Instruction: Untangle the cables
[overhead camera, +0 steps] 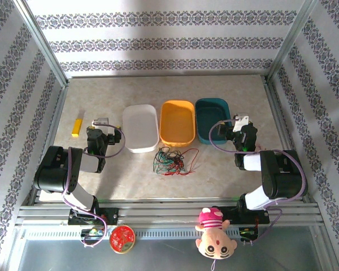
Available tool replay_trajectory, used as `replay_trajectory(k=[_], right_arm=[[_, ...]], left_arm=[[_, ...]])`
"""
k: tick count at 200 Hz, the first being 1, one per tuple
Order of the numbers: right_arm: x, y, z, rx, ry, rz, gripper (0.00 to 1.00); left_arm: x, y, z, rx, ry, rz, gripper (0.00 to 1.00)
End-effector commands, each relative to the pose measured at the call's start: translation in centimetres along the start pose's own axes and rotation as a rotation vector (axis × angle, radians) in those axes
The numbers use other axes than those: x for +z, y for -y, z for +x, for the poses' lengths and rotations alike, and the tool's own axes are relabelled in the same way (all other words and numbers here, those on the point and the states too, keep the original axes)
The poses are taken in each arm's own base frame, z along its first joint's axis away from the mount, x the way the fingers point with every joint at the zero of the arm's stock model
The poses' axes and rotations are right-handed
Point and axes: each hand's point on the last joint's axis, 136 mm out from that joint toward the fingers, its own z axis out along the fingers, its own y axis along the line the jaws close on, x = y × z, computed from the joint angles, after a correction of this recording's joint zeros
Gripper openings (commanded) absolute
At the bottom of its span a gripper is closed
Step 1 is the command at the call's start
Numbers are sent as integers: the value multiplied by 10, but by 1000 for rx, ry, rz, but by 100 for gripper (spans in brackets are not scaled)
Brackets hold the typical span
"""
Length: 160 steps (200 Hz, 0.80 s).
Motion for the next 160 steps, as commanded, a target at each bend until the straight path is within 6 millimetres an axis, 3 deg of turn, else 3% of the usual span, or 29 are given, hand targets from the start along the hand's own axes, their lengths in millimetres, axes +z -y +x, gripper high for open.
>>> replay_trajectory(k=[1,24,50,63,77,89,117,144,160], right_arm=[[2,0,-6,21,4,-16,98],[1,4,-13,32,21,10,98],[-14,19,-32,88,-97,110,98],[-25,19,-36,106,-165,124,97],[-40,15,-44,133,-146,142,93],[-54,4,-50,139,-135,156,93],[-81,-48,-54,122,-163,84,91],[-101,-116,-34,154,-264,-84,91],[-107,-141,-17,187,-341,-137,90]], left_arm=[[2,-7,-16,-14,14,-17,99],[-3,-17,-42,-30,-97,-79,99],[-33,-48,-87,-138,34,-272,99],[-47,-53,-90,-174,1,-309,99],[-57,-42,-86,-195,-44,-292,99],[-64,-17,-80,-188,-65,-231,99],[-86,79,-63,-58,-100,-9,99],[-113,171,-51,11,-108,227,99],[-132,215,-49,88,-113,349,99]])
